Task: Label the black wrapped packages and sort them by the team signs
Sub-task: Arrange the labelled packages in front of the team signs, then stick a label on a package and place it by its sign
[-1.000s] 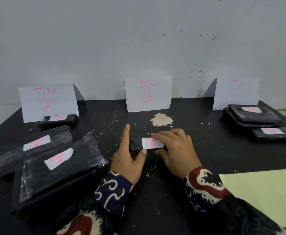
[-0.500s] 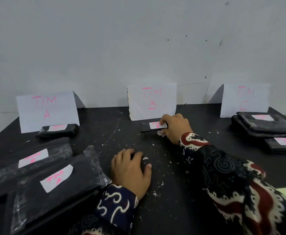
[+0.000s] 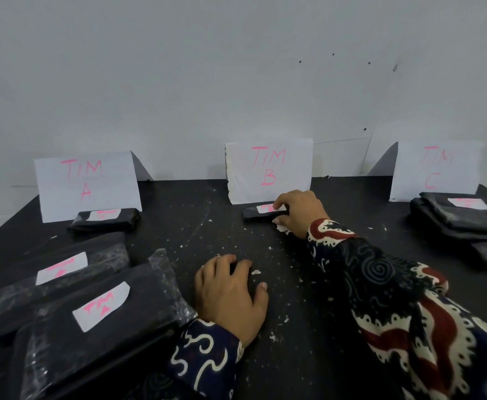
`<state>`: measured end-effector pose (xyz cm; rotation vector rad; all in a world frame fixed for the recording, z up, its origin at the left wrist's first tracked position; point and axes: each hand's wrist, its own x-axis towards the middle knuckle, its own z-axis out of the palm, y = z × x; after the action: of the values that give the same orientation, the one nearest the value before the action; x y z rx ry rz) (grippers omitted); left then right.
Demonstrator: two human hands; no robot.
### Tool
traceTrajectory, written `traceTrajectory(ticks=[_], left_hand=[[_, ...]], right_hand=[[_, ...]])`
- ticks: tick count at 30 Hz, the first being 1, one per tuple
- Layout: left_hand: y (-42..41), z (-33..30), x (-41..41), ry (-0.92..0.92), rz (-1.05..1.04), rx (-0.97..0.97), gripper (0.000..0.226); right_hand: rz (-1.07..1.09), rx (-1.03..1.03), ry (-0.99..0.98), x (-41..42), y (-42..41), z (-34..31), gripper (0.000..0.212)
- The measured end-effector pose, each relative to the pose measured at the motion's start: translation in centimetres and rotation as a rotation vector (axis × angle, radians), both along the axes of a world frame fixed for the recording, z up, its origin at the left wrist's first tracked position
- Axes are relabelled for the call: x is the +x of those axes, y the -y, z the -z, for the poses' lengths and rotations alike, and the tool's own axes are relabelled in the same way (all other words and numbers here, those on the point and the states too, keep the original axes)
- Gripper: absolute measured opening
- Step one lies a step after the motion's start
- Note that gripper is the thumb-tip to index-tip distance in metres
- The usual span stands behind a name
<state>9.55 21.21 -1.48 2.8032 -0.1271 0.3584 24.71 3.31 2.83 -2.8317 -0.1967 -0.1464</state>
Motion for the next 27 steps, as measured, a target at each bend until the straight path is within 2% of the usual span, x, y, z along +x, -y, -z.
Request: traceTrajectory(ticks=[5, 8, 14, 16, 19, 25, 27], left_hand=[[0.1, 0.1, 0.0, 0.006, 0.004, 0.005, 0.063], [0.2, 0.2, 0.1, 0.057, 0.014, -0.071, 0.052], [-0.5, -0.7, -1.9, 0.254, 0.209, -0.307, 0.022], [-0.8, -1.5, -3.5, 0.317, 0.247, -0.364, 0.017], [-1.1, -2.6, -6.2, 0.360, 0.302, -0.498, 0.013], [-2.5, -4.8, -12.6, 0.240, 0.355, -0.956, 0.015], [-3.5, -5.9, -14.2, 0.263, 0.328, -1.045, 0.016]], right_hand=[[0.014, 0.062, 0.047, -1.4, 0.5, -0.2, 0.037], [0.034, 0.245, 0.128, -3.9, 0.3, -0.5, 0.028], [0.054, 0.562, 0.151, -11.4, -1.2, -0.5, 0.004], [0.054, 0.643, 0.164, -13.6, -1.9, -0.6, 0.005], [0.041, 0.731, 0.146, -15.8, -3.3, -0.6, 0.009], [-0.095, 0.863, -0.025, -18.7, -7.8, -1.0, 0.011], [-0.138, 0.906, -0.078, -19.5, -9.6, -1.1, 0.017]])
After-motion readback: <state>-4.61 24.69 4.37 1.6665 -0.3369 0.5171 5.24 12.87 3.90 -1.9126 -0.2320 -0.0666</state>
